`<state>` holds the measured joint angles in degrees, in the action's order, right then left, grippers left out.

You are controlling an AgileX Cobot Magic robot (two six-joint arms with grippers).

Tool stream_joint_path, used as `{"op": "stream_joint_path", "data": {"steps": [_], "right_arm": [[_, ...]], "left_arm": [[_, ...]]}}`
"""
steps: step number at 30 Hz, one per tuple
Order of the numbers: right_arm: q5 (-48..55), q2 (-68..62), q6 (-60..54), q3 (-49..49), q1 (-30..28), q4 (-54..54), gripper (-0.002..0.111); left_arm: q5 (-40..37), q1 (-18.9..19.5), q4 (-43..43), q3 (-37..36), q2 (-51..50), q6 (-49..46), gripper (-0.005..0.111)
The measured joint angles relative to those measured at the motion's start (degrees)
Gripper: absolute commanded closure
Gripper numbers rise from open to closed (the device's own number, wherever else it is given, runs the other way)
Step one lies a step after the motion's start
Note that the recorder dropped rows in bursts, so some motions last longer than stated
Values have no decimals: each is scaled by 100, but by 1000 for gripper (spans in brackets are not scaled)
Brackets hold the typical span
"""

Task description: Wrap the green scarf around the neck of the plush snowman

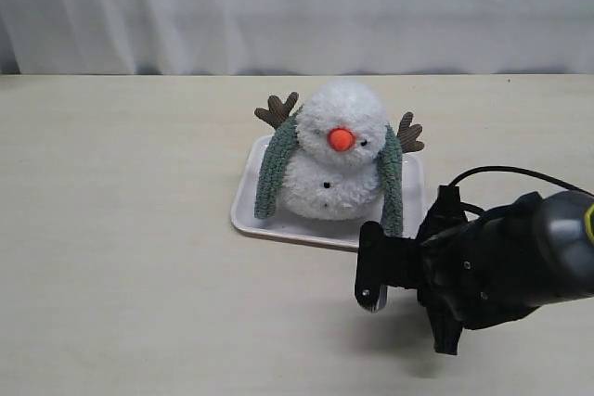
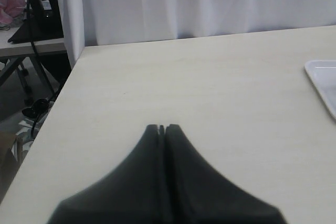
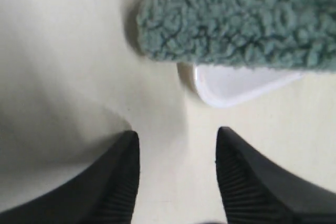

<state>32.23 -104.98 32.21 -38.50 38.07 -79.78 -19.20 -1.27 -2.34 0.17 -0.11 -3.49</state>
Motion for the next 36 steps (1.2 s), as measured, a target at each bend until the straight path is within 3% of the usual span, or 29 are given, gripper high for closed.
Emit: {"op": "stream_joint_path", "data": {"steps": [7,12,17,22,26,32,36], "right_arm": [[-187,864,217,102,0,246,79],[-198,1643,1080,102,0,579,79],[-211,2134,1625,-249,0,1788,78],[-201,2273,434,-1008,0,4184,78],[-212,2286,-267,-1462,0,5415,78],[-568,2206,-1110,-1792,0,6964,55],[-604,1783,-1629,-1967,0,8031,52]], "left_arm": [[0,0,0,0,0,0,107],[0,0,0,0,0,0,107],[0,0,0,0,0,0,107],[0,0,0,0,0,0,107],[0,0,0,0,0,0,107],[0,0,0,0,0,0,107],[0,0,0,0,0,0,107]]}}
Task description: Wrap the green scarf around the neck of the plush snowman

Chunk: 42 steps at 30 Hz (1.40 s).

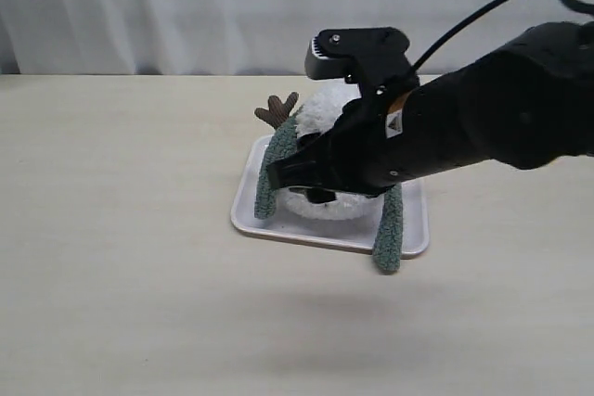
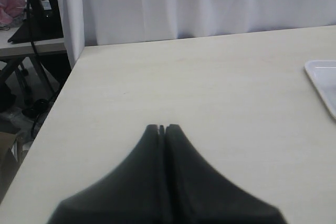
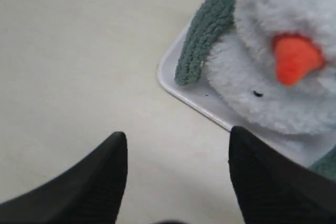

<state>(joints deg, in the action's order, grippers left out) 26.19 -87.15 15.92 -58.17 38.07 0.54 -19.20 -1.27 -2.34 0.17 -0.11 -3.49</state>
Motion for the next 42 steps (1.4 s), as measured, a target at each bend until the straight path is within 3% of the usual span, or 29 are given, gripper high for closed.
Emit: {"op": "stream_joint_path", "data": {"steps": [7,17,42], "right_arm": [[-34,-1148,-206,-515,0,749,52],[-261,-2296,-306,-1109,0,962,51],[-2288,-3248,-317,-1154,4,1057,51]], "left_arm": [[0,0,0,0,0,0,107],[0,0,0,0,0,0,107],[0,0,0,0,0,0,107]]}}
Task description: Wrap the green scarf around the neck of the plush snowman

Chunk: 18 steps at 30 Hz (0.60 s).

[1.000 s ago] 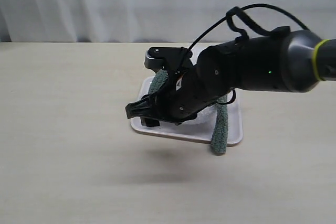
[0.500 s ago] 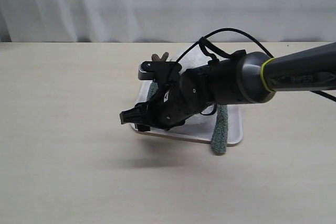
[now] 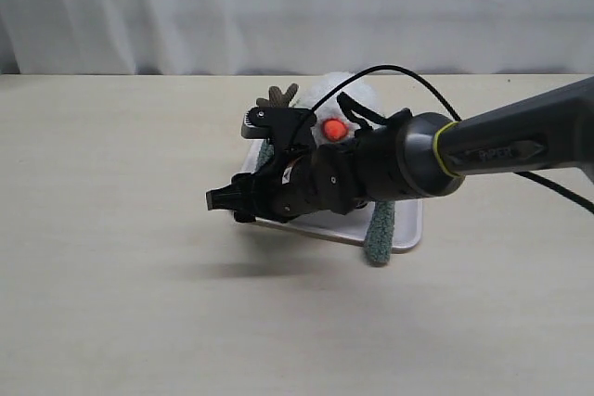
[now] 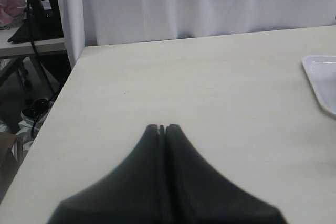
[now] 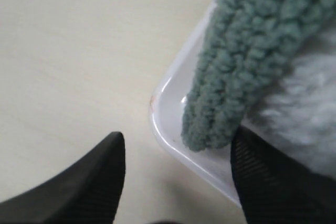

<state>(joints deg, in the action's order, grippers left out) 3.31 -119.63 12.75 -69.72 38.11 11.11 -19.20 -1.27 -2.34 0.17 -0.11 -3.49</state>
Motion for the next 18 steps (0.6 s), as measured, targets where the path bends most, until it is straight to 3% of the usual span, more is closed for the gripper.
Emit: {"op": "stream_joint_path", "data": {"steps": [3,7,14,18], "right_arm": [[-97,-11,0,-13,0,0,57],[-107,-31,-25,-13,0,0,78],[-107,-36,-36,-13,0,0,104],[12,-36,-151,-13,0,0,104]], "left_arm": [[0,0,0,0,0,0,107],[0,0,0,0,0,0,107],[0,0,0,0,0,0,107],[0,0,0,0,0,0,107]]}}
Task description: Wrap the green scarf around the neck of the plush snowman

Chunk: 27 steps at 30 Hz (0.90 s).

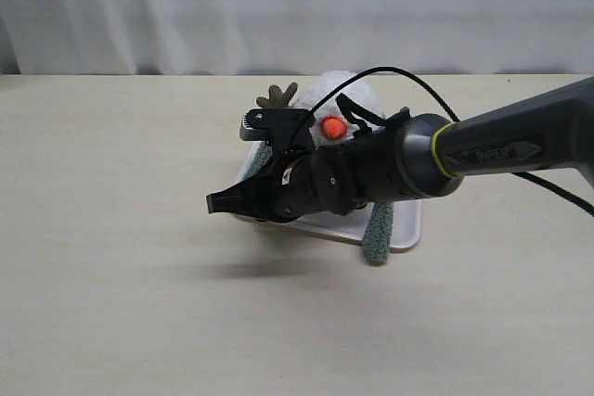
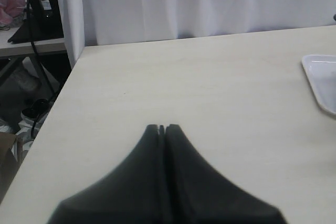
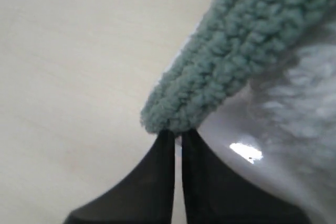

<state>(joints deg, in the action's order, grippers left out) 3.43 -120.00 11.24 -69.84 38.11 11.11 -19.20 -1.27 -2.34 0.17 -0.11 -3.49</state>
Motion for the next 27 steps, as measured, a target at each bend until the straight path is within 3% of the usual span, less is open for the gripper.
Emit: {"op": "stream_joint_path", "data": {"steps": [17,23,27], "right_arm": [[2510,670,-428,0,0,-1174,104],[2630,670,-1458,317,311,-1860,77],[2578,670,-1256,377,501,-2995,72]], "left_arm": [[0,0,0,0,0,0,107],[0,0,0,0,0,0,107],[0,0,0,0,0,0,107]]}}
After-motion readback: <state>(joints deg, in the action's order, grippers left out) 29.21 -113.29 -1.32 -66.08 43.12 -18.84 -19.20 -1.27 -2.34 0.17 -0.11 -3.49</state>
